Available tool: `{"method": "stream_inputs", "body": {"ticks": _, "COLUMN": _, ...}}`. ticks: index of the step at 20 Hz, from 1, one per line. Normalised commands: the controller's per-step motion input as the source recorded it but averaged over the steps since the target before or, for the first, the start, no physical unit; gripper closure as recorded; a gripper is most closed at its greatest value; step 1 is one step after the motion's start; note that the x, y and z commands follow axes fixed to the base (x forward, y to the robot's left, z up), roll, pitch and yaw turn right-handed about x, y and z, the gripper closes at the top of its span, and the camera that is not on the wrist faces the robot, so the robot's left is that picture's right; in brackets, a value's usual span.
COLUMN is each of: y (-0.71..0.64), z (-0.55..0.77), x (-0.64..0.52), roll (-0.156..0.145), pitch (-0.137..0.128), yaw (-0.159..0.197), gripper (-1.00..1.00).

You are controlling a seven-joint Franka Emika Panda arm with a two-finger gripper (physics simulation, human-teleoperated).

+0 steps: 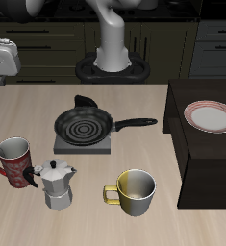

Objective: Place the red mug on the plate

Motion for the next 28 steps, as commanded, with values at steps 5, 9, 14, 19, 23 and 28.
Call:
{"method": "stream_inputs", "body": {"ticks": 5, "y": 0.11, "z": -0.03, "x": 0.13, "roll": -0.007, "pitch": -0.01, "yaw": 0.005, "gripper": -1.0}}
{"method": "stream_inputs", "body": {"ticks": 9, "y": 0.06, "z": -0.12, "x": 0.18, "roll": -0.019, "pitch": -0.021, "yaw": -0.017, "gripper": -1.0}}
{"method": "stream_inputs", "body": {"ticks": 14, "y": 0.17, "z": -0.17, "x": 0.19, "roll": -0.016, "pitch": -0.008, "yaw": -0.035, "gripper": -1.0}}
{"method": "stream_inputs", "body": {"ticks": 19, "y": 0.14, "z": -0.25, "x": 0.18, "roll": -0.044, "pitch": -0.002, "yaw": -0.006, "gripper": -1.0}}
{"method": "stream_inputs", "body": {"ticks": 23, "y": -0.03, "z": -0.27, "x": 0.12, "roll": -0.082, "pitch": -0.008, "yaw": -0.053, "gripper": -1.0}}
{"method": "stream_inputs", "body": {"ticks": 28, "y": -0.06, "z": -0.21, "x": 0.03, "roll": -0.041, "pitch": -0.01, "yaw": 0.001, "gripper": -1.0}}
